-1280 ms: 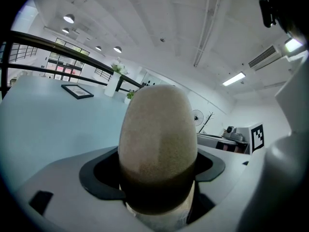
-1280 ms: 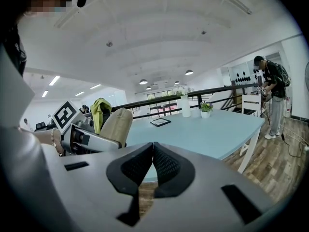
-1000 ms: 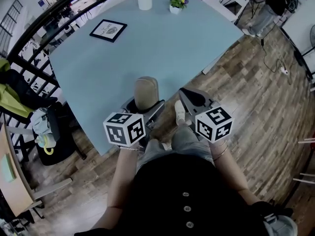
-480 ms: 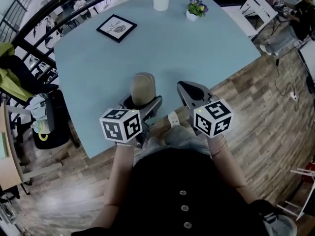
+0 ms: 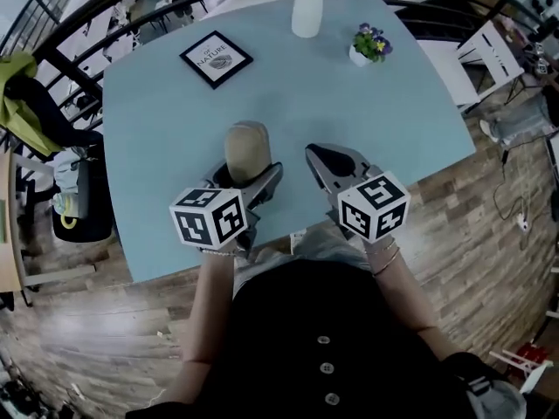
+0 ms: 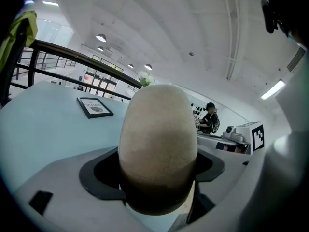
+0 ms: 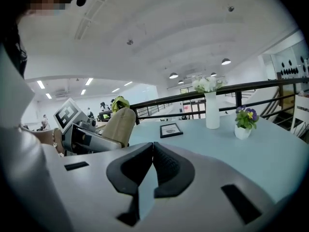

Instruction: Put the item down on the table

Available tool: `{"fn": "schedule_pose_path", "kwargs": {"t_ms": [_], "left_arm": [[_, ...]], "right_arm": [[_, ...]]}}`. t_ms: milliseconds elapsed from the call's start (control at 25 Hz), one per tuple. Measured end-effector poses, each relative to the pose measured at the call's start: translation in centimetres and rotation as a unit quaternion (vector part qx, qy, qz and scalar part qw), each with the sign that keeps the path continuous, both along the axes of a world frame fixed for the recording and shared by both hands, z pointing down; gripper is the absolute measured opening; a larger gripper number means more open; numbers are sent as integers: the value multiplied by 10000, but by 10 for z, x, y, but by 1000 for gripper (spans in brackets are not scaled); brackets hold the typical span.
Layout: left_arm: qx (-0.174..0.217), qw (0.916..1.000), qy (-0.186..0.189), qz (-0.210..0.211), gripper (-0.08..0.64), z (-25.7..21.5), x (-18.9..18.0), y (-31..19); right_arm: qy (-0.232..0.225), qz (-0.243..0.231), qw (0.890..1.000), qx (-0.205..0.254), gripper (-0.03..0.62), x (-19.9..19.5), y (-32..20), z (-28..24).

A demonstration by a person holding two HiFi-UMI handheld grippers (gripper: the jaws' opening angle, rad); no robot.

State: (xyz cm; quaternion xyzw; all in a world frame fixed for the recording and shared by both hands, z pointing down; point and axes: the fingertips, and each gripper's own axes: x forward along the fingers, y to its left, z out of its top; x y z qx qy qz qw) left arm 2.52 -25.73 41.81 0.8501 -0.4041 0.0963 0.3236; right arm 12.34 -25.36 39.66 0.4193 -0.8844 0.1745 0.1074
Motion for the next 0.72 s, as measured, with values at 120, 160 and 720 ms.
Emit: {"fn": "schedule_pose_path", "kwargs": {"t_ms": [120, 160, 720], "left_arm": [[-40, 9998, -27, -183, 419, 5, 9, -12], [-59, 9996, -38, -261, 419, 7, 11, -15], [-291, 9969, -299, -671, 419, 23, 15, -32]], "right_arm": [[-4, -192, 9998, -9, 5, 10, -16, 4], [-23, -263, 9996, -42, 5, 12, -21, 6], [-272, -707, 9964, -392, 6, 16, -51, 34]]}}
